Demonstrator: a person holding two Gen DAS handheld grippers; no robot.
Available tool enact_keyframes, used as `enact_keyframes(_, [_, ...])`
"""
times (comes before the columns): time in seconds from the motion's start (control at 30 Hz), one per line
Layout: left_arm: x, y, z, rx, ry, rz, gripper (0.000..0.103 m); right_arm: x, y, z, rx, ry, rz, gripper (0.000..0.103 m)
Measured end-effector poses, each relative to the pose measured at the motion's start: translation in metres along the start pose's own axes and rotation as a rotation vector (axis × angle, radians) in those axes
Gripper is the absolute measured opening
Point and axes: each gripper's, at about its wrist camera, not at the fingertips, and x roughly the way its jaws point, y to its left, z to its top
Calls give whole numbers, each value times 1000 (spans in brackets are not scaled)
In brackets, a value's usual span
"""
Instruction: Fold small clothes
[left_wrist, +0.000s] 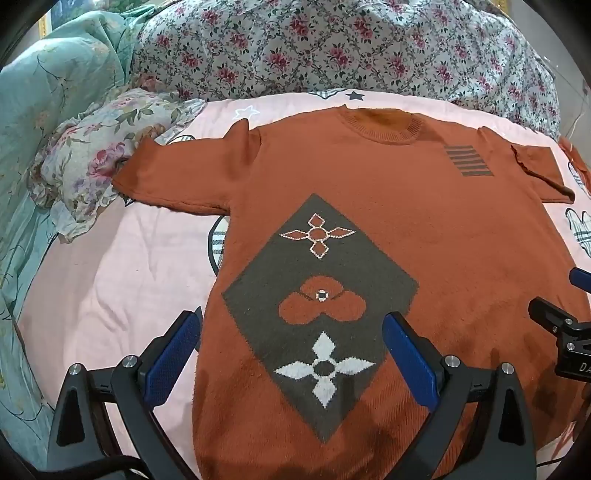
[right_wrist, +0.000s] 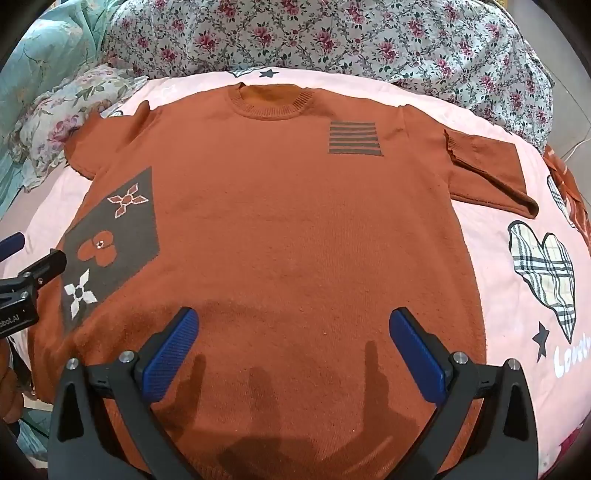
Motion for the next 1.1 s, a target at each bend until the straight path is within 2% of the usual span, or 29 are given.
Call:
enact_keyframes(0.87, [1,-2,2,-3,3,-10,100,-4,-2,4,8,-17,7,103])
enact_keyframes(1.1, [3,-2,2,8,7,0,101,-4,-3,6,11,9,1,103])
